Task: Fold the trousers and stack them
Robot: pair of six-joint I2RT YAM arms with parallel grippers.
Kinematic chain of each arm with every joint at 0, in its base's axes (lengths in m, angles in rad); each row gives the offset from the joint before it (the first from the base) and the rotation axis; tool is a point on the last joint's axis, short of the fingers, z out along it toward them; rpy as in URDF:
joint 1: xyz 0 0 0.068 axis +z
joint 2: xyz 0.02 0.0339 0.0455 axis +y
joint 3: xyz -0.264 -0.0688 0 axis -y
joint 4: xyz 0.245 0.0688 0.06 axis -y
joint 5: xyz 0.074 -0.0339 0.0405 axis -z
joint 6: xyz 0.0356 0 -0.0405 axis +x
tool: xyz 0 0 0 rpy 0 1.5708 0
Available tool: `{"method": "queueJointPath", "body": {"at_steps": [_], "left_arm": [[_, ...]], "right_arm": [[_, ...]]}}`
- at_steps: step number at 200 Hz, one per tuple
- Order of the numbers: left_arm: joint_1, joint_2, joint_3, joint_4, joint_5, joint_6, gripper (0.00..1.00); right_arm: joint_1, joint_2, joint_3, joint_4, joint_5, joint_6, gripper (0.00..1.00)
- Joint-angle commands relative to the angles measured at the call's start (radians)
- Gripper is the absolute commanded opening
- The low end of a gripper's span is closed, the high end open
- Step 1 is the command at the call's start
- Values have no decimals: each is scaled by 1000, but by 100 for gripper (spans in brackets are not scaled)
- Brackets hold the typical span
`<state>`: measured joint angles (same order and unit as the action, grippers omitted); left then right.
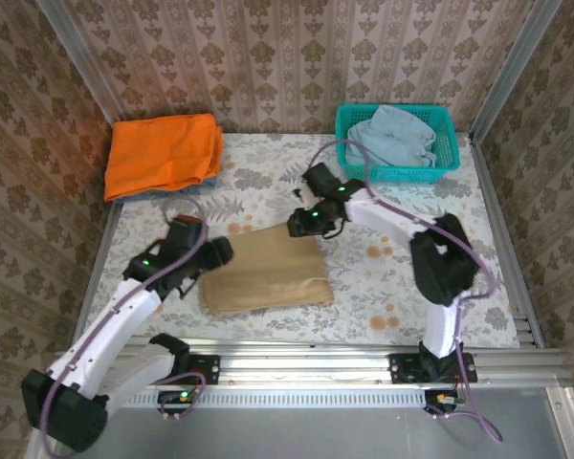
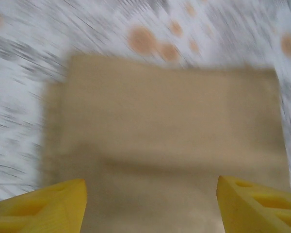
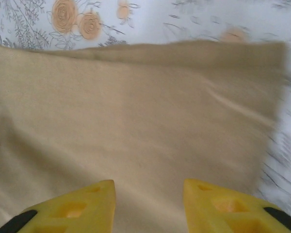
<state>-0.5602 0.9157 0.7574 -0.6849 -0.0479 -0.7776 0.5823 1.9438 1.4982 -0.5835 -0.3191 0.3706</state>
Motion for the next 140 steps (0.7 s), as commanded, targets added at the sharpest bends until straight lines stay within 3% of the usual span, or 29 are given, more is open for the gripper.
{"method": "queueJointPath", "body": {"at_steps": [1, 14, 29, 72, 102, 140], "left_arm": [[-206, 64, -102, 106, -25, -205, 71], [-294, 124, -154, 238, -57, -260, 71], [-293, 193, -190, 301, -78, -279, 71], [-92, 309, -292, 443, -14, -202, 66], [0, 399, -200, 472, 15, -59, 65], [29, 682, 36, 506, 119, 120, 63]], "right_arm": [[-7, 146, 93, -58, -2, -11, 39], [-23, 196, 131, -80, 1, -3, 37], [-47, 213, 121, -85, 18, 15, 35], [-111, 94, -73, -55, 72, 45, 31], [-137, -5, -216, -39, 91, 47, 30], [-140, -173, -440, -15, 145, 65, 28]]}}
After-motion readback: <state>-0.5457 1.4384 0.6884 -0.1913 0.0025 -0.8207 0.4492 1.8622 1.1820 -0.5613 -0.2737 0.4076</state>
